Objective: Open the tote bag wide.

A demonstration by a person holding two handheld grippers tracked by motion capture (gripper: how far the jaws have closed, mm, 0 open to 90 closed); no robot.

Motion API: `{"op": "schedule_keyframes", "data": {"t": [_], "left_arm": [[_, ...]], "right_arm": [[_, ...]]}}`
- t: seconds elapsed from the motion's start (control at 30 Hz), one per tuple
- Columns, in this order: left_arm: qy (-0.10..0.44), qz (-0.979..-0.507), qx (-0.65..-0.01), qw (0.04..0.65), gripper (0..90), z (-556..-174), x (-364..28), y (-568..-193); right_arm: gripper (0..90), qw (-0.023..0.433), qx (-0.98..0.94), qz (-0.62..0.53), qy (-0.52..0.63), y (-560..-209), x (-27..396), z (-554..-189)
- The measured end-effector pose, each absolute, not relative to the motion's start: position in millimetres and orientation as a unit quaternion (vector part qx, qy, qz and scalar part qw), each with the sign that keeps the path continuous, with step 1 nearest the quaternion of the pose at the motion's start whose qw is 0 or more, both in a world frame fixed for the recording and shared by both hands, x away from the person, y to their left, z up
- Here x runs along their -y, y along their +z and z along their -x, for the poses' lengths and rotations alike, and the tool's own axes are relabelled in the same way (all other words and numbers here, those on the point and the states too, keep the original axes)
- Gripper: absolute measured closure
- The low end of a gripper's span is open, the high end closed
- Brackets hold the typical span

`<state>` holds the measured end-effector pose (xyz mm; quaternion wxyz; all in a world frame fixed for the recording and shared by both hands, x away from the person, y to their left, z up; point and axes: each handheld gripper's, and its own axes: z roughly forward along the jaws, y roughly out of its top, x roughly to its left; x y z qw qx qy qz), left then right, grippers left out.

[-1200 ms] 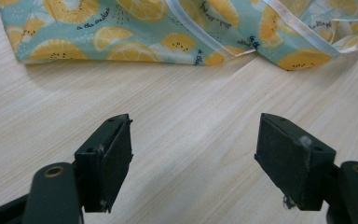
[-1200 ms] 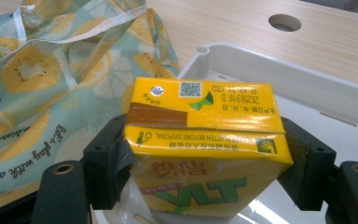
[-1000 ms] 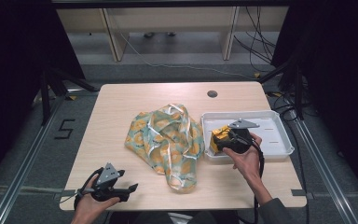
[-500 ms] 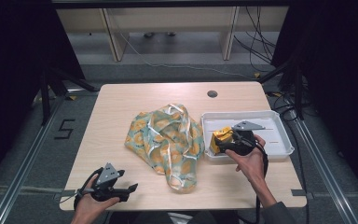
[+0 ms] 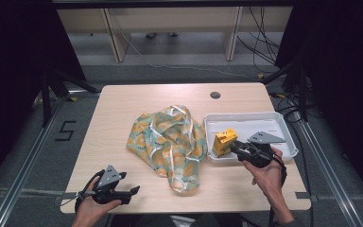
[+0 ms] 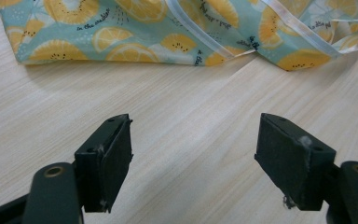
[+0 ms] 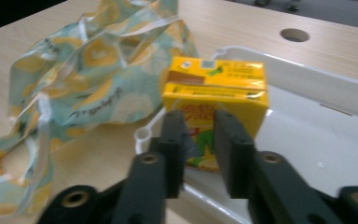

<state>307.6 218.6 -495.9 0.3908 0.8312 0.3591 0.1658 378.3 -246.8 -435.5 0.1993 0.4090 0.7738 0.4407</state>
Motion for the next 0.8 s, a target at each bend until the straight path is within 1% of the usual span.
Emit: {"op": "schedule_keyframes", "data": {"t": [0.03,0.1,0.13,0.2,0.27,0.4,0.8], "left_arm": [[0.167,-0.826,-0.361,0.400,26.3,-308,-218,-497],[0.167,-0.827,-0.361,0.398,26.4,-308,-218,-497],[0.166,-0.827,-0.360,0.398,26.4,-308,-218,-497],[0.165,-0.831,-0.359,0.391,26.4,-308,-219,-496],[0.166,-0.832,-0.359,0.390,26.4,-308,-219,-496],[0.157,-0.828,-0.368,0.393,26.4,-307,-217,-497],[0.159,-0.825,-0.372,0.394,26.4,-307,-216,-498]], "right_arm": [[84.5,0.197,-0.773,-0.408,0.443,-437,244,-375],[89.9,0.193,-0.782,-0.398,0.439,-439,242,-375],[90.0,0.197,-0.787,-0.389,0.436,-440,242,-376],[90.0,0.187,-0.791,-0.393,0.430,-441,239,-375],[90.0,0.191,-0.797,-0.382,0.428,-444,236,-377],[90.0,0.189,-0.802,-0.378,0.421,-446,232,-380],[90.0,0.186,-0.807,-0.376,0.415,-451,217,-390]]}}
